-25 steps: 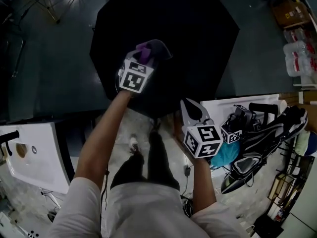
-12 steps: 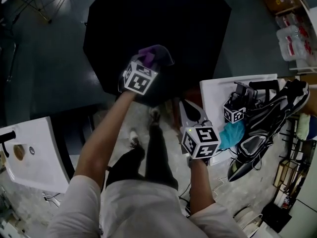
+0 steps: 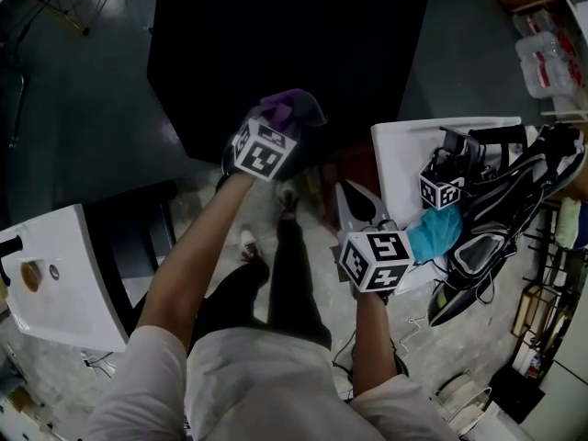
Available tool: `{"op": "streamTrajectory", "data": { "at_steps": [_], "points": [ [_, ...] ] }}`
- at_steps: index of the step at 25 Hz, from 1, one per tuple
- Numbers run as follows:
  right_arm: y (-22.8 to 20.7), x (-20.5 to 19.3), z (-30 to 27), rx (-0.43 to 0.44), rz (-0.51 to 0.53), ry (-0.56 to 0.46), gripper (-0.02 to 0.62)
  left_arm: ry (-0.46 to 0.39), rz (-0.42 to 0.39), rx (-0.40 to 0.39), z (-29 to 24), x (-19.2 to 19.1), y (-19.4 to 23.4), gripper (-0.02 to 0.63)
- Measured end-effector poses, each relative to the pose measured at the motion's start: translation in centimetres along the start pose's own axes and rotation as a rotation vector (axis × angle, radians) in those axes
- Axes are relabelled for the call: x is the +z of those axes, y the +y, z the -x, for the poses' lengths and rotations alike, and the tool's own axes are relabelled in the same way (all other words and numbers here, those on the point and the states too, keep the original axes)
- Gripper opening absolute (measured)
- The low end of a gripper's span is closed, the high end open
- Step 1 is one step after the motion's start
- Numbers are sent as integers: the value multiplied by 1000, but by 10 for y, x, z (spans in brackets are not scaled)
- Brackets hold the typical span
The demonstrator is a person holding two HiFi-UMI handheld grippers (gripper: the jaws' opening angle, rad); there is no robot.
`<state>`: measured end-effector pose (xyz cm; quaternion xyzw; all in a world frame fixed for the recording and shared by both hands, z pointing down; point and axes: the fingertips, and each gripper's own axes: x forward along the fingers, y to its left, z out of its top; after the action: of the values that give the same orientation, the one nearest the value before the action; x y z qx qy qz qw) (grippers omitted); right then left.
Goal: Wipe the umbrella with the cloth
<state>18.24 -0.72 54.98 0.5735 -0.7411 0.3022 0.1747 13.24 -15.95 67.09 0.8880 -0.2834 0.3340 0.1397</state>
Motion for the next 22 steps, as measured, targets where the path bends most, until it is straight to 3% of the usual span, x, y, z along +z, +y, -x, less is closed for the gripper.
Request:
{"op": "streamTrajectory", "data": {
  "at_steps": [22],
  "points": [
    [-31,-62,15,-28,-47,5,6,147,17,-129,-50,-107,-95,133]
  ]
}}
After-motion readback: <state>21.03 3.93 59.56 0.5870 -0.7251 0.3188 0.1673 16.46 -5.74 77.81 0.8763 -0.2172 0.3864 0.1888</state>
